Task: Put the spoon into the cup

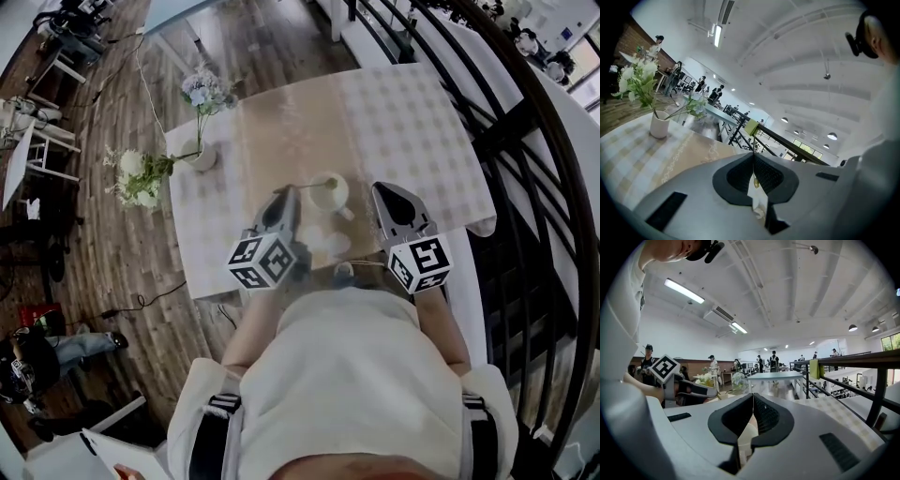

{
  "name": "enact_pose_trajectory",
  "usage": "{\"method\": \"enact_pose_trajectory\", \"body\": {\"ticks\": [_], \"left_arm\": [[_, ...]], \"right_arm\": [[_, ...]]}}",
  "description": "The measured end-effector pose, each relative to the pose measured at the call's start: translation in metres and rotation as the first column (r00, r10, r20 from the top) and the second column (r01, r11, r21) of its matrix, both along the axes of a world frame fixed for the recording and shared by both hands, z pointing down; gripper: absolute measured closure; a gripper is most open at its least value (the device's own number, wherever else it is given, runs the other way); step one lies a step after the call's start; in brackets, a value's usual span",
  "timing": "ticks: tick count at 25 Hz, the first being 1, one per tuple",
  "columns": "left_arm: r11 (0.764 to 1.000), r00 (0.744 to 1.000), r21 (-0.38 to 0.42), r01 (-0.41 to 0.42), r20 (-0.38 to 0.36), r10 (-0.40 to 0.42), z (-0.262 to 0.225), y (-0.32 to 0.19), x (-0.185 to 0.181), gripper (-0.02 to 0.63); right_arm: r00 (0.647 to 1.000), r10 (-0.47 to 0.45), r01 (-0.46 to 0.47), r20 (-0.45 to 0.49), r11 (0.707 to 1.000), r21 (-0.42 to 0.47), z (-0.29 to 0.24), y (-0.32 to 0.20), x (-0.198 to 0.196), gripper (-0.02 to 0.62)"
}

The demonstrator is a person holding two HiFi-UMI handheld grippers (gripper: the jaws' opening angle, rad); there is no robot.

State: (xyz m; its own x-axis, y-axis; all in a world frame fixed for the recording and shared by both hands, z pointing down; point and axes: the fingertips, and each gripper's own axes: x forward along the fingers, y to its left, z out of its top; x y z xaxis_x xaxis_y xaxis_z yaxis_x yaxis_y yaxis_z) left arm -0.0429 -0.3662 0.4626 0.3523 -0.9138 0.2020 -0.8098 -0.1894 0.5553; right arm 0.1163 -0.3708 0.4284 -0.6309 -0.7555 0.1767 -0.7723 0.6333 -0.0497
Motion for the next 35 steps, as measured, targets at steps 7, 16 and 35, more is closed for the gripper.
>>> {"method": "enact_pose_trajectory", "body": {"ticks": [7,16,35], "left_arm": [[0.998,0.999,-0.059,0.028,0.038,-0.025,0.027,-0.011,-0.007,0.601],[0.990,0.998,-0.133,0.036,0.061,-0.028,0.055,-0.009,0.041,0.601],[0.969,0.995,-0.246,0.036,0.100,-0.011,0.112,-0.025,0.036,0.601]], "right_arm": [[0.999,-0.040,0.040,-0.004,0.999,-0.032,0.013,-0.019,-0.008,0.594],[0.997,-0.074,0.074,-0.004,0.996,-0.046,0.013,-0.023,0.031,0.594],[0.997,-0.077,0.078,0.016,0.994,-0.074,0.025,-0.048,0.016,0.594]]}}
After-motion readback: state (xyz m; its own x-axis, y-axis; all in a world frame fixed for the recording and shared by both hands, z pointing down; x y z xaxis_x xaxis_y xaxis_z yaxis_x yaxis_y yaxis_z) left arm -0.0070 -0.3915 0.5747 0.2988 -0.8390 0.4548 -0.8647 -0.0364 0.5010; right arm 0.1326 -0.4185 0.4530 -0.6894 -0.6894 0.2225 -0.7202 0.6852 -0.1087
